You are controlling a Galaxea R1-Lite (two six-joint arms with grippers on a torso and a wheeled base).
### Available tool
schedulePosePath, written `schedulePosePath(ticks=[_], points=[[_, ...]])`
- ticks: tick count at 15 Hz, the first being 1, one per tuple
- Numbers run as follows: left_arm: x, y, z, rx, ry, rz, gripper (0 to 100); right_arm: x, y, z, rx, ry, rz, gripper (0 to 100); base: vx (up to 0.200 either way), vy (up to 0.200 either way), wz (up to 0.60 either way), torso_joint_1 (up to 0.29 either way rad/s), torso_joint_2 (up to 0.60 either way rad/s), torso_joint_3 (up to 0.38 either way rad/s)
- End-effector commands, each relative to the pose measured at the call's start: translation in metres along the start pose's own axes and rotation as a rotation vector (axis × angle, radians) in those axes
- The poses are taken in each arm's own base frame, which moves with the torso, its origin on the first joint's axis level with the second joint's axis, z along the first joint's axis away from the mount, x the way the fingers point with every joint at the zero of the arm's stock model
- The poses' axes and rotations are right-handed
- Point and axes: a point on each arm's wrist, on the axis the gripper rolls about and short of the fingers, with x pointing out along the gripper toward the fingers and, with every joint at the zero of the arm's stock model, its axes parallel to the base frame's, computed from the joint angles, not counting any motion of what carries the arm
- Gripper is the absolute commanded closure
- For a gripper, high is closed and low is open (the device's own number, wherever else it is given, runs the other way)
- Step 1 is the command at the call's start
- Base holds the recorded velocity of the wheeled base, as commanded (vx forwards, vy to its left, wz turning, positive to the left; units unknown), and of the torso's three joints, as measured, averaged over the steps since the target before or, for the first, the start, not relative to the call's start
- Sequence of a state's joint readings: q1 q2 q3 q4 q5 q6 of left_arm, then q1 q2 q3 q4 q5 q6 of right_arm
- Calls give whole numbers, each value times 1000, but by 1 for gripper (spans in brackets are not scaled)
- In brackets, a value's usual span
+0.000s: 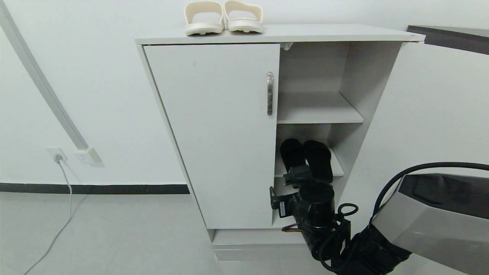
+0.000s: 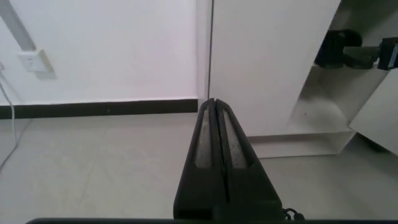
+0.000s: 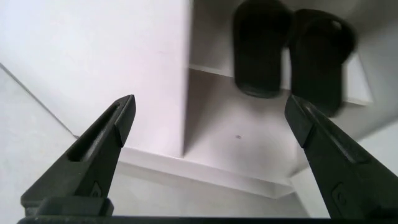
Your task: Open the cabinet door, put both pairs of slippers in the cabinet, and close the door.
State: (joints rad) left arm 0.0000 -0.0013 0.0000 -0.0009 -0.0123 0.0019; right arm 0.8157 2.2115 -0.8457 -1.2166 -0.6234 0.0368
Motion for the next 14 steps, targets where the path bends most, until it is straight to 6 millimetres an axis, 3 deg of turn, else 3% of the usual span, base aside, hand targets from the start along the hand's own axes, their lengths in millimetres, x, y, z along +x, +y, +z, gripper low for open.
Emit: schedulePosePath(ticks=[1,8,14], points=[[0,0,0,0,1,0,100,0,-1,0,4,-5,0,0,0,200,0,2,-7,7],[0,0,0,0,1,0,100,2,-4,-3,6,-6,-9,0,0,200,0,0,3,2],[0,0,0,0,1,0,100,7,-11,-13,-22,-44,-21,0,0,0,0,0,0,0]])
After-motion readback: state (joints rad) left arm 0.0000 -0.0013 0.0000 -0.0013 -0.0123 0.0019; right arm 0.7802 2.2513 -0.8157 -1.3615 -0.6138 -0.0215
